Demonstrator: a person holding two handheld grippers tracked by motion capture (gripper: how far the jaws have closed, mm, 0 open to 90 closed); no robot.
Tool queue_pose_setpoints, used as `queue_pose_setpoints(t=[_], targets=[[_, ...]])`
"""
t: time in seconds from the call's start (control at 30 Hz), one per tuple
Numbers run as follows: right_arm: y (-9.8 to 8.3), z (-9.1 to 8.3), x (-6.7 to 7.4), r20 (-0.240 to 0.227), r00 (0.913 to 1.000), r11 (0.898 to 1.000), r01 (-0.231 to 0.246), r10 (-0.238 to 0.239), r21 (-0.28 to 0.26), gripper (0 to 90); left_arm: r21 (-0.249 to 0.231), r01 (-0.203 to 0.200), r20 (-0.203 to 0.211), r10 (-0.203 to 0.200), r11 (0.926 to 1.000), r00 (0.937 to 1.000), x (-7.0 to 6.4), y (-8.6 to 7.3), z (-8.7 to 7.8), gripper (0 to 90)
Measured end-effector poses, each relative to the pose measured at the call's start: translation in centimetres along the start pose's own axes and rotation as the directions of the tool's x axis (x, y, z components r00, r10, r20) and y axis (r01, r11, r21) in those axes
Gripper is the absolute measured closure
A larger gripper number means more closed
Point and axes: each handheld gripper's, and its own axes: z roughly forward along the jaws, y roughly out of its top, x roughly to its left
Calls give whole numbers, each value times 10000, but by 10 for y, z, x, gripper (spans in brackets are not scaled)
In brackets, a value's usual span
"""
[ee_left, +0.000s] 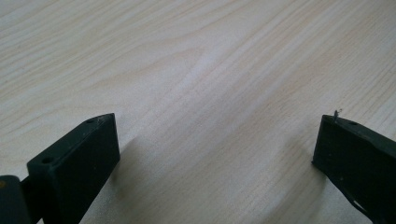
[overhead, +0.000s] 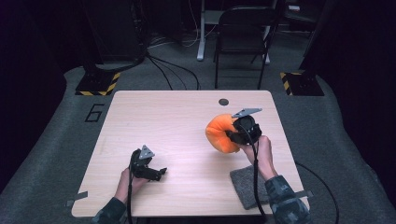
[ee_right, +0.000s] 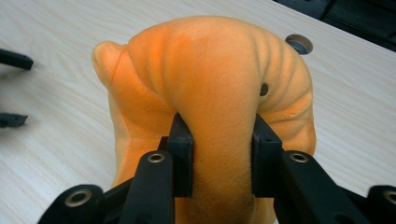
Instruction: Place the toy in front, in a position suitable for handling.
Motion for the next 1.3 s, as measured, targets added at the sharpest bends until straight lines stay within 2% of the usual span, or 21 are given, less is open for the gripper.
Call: queue_pose_setpoints(t=[0.2,0.33,0.47,0.53,0.57,0.63,0.73,0.83,0.9,0.93,0.97,1.13,1.2,1.3], targets=[[1,4,11,207,9969,9971,-758,757,73,667,-5,-2,0,2,10000,10000,0,0,0,3],[3,8,19,346,9948,9954,-962,960,44,663,8,-2,6,2,10000,10000,0,0,0,3],[4,13,25,510,9887,9900,-1409,1407,9,656,24,-7,14,7,10000,10000,0,0,0,3],[3,16,29,655,9839,9857,-1677,1663,172,647,0,-3,-1,3,10000,10000,0,0,0,3],[2,18,30,685,9840,9861,-1659,1645,140,645,1,-4,1,4,10000,10000,0,0,0,3],[0,22,34,766,9781,9808,-1947,1933,103,641,2,-6,0,6,10000,10000,0,0,0,3],[-3,29,39,865,9734,9770,-2130,2120,34,623,1,-5,1,5,10000,10000,0,0,0,3],[-5,39,43,1168,9670,9733,-2294,2264,126,615,-1,0,4,0,10000,10000,0,0,0,3],[-7,45,44,1221,9600,9667,-2555,2518,151,603,-2,-5,6,5,10000,10000,0,0,0,3],[-8,50,44,1291,9600,9674,-2527,2486,161,591,-3,-10,7,10,10000,10000,0,0,0,3],[-10,54,45,1331,9549,9630,-2692,2654,111,586,0,-9,8,9,10000,10000,0,0,0,3],[-23,78,49,1651,9503,9597,-2757,2638,535,544,-1,-9,7,9,10000,10000,0,0,0,3],[-28,83,51,1759,9512,9638,-2639,2535,383,514,0,-9,7,9,10000,10000,0,0,0,3],[-26,82,53,1823,9535,9680,-2492,2401,286,362,0,-10,8,10,10000,10000,0,0,0,3]])
